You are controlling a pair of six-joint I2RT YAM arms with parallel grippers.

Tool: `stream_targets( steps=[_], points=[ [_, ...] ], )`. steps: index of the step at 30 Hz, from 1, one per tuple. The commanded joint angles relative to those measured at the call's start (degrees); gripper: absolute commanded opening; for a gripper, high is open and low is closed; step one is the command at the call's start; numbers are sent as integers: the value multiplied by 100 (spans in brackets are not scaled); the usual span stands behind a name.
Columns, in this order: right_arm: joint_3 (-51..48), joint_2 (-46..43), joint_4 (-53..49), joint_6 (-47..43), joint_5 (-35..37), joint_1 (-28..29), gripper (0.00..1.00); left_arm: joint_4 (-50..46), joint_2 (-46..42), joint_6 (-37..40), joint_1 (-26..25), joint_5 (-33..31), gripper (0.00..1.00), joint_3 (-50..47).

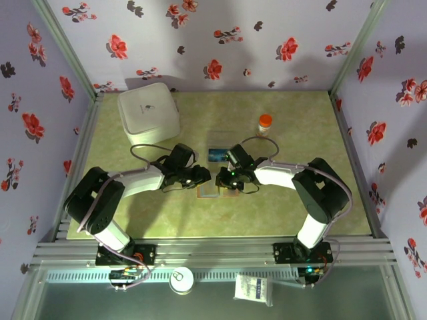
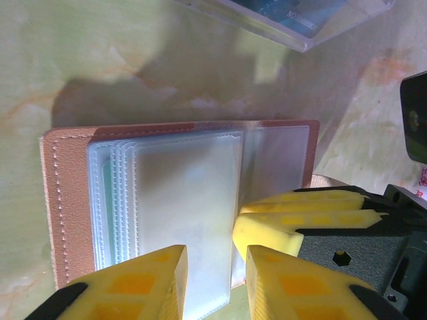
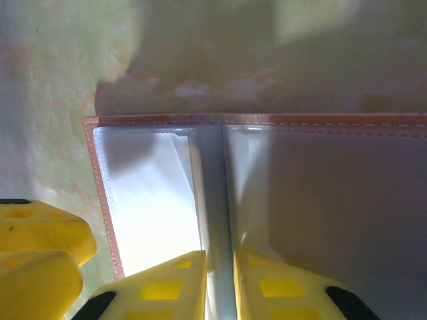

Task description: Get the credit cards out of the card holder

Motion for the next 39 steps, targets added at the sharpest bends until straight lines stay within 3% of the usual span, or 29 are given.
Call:
stream_targets(
  steps=[1, 11, 20, 39],
  points=[
    [-129, 12, 43, 36, 27, -55, 14, -183, -171, 105, -31, -113, 29, 84],
    [-182, -8, 68, 36, 19, -94, 8, -262, -163, 116, -31, -174, 31, 129],
    [-209, -14, 109, 46, 0, -107, 5, -255, -57, 97, -26, -197, 40, 145],
    [-322, -41, 253, 83, -115, -169, 1, 44, 315, -22, -26, 17, 38, 251]
  ],
)
